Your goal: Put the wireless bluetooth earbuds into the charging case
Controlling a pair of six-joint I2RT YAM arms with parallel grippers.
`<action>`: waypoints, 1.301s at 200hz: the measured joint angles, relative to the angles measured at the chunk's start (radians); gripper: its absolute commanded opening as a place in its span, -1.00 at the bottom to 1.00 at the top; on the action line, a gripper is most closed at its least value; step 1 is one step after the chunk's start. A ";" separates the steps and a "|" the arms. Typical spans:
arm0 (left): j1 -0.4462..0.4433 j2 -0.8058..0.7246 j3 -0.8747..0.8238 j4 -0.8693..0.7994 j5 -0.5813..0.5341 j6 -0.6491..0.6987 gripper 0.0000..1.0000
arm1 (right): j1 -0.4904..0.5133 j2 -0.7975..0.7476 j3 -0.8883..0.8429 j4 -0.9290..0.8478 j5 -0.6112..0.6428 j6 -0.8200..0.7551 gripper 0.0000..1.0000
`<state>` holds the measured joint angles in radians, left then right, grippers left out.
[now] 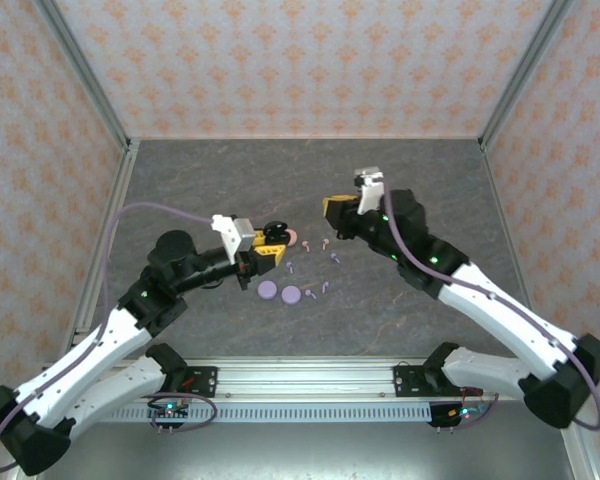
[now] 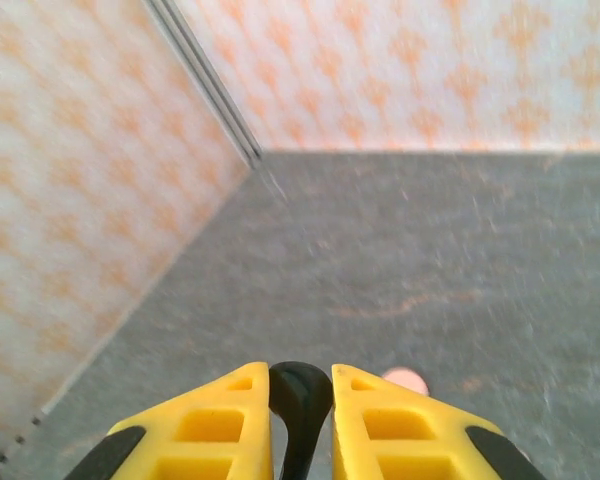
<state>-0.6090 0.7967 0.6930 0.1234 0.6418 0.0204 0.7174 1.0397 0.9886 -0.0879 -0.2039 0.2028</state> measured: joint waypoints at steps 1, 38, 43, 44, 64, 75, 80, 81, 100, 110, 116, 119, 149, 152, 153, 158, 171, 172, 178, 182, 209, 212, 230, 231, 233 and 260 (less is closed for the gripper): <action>0.000 0.005 0.000 0.003 0.000 -0.002 -1.00 | 0.000 -0.005 -0.002 0.003 -0.002 0.000 -0.66; -0.007 0.150 -0.001 0.116 0.001 -0.035 -1.00 | 0.015 -0.089 -0.013 0.077 -0.071 -0.002 -0.67; -0.008 0.167 -0.001 0.127 0.001 -0.037 -1.00 | 0.022 -0.089 -0.013 0.081 -0.078 -0.005 -0.67; -0.008 0.169 -0.001 0.128 0.002 -0.038 -1.00 | 0.024 -0.089 -0.014 0.082 -0.078 -0.005 -0.67; -0.013 0.210 0.000 0.143 0.004 -0.039 -1.00 | 0.063 -0.084 -0.017 0.089 -0.105 -0.022 -0.67; -0.013 0.221 0.000 0.143 0.004 -0.039 -1.00 | 0.086 -0.078 -0.017 0.090 -0.111 -0.031 -0.67; -0.013 0.225 0.000 0.143 0.005 -0.039 -1.00 | 0.095 -0.074 -0.017 0.091 -0.112 -0.036 -0.67; -0.013 0.225 0.000 0.143 0.005 -0.039 -1.00 | 0.096 -0.073 -0.017 0.091 -0.113 -0.037 -0.67; -0.013 0.229 0.003 0.143 0.005 -0.039 -1.00 | 0.120 -0.051 -0.017 0.096 -0.118 -0.051 -0.67; -0.013 0.230 0.008 0.143 0.005 -0.039 -1.00 | 0.126 -0.034 -0.017 0.097 -0.118 -0.058 -0.68; -0.013 0.231 0.011 0.144 0.005 -0.039 -1.00 | 0.127 -0.025 -0.017 0.097 -0.119 -0.062 -0.68; -0.013 0.231 0.011 0.144 0.005 -0.039 -1.00 | 0.127 -0.020 -0.017 0.097 -0.118 -0.063 -0.68; -0.013 0.233 0.013 0.158 0.005 -0.040 -1.00 | 0.131 0.019 -0.016 0.096 -0.119 -0.077 -0.68; -0.013 0.233 0.013 0.158 0.005 -0.040 -1.00 | 0.131 0.022 -0.016 0.096 -0.119 -0.077 -0.68; -0.013 0.233 0.013 0.159 0.005 -0.040 -1.00 | 0.132 0.024 -0.016 0.097 -0.119 -0.077 -0.68; -0.013 0.234 0.013 0.159 0.005 -0.040 -1.00 | 0.134 0.029 -0.016 0.097 -0.119 -0.077 -0.68; -0.013 0.236 0.013 0.159 0.005 -0.040 -1.00 | 0.136 0.040 -0.016 0.097 -0.120 -0.077 -0.68; -0.013 0.236 0.013 0.159 0.005 -0.040 -1.00 | 0.137 0.040 -0.016 0.097 -0.120 -0.077 -0.68; -0.013 0.236 0.013 0.159 0.005 -0.040 -1.00 | 0.138 0.043 -0.016 0.097 -0.121 -0.078 -0.68; -0.013 0.236 0.013 0.159 0.005 -0.040 -1.00 | 0.140 0.045 -0.016 0.097 -0.121 -0.080 -0.68; -0.013 0.236 0.013 0.159 0.005 -0.040 -1.00 | 0.142 0.047 -0.016 0.098 -0.122 -0.084 -0.69; -0.013 0.236 0.013 0.159 0.005 -0.040 -1.00 | 0.143 0.047 -0.016 0.097 -0.122 -0.084 -0.69; -0.013 0.236 0.013 0.159 0.005 -0.040 -1.00 | 0.145 0.048 -0.016 0.103 -0.123 -0.084 -0.69; -0.013 0.236 0.013 0.159 0.005 -0.040 -1.00 | 0.145 0.048 -0.016 0.103 -0.123 -0.084 -0.69; -0.013 0.236 0.013 0.159 0.005 -0.040 -1.00 | 0.145 0.048 -0.016 0.104 -0.123 -0.084 -0.69; -0.013 0.236 0.013 0.159 0.005 -0.040 -1.00 | 0.146 0.050 -0.016 0.115 -0.130 -0.084 -0.69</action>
<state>-0.6220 1.0325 0.7059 0.2821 0.6464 -0.0193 0.8635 1.0897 0.9722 0.0273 -0.3344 0.1188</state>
